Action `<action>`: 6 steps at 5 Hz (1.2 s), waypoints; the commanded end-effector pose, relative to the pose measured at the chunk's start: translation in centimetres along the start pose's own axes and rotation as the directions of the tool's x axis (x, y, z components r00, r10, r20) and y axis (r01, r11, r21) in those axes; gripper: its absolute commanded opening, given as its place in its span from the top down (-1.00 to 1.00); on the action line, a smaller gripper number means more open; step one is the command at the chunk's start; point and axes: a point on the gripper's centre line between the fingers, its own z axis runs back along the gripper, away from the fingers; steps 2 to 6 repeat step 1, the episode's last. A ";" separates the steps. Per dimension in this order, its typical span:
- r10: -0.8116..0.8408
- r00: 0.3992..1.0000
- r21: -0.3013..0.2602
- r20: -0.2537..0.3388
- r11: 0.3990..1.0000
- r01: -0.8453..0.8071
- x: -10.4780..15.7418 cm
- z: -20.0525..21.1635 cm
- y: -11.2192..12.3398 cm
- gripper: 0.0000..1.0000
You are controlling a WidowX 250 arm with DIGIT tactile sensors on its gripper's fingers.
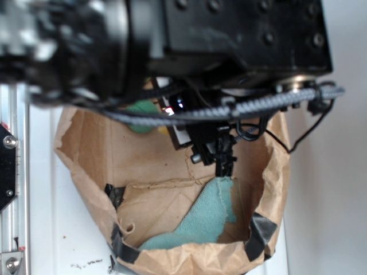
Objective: Grab the green sponge.
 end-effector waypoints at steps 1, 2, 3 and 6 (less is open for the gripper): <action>-0.046 0.994 -0.031 0.098 0.998 0.049 -2.1 4.4 0.2 1.00; -0.046 0.994 -0.031 0.098 0.998 0.049 -2.1 4.4 0.2 1.00; -0.046 0.994 -0.031 0.098 0.998 0.049 -2.1 4.4 0.2 1.00; -0.046 0.994 -0.031 0.098 0.998 0.049 -2.1 4.4 0.2 1.00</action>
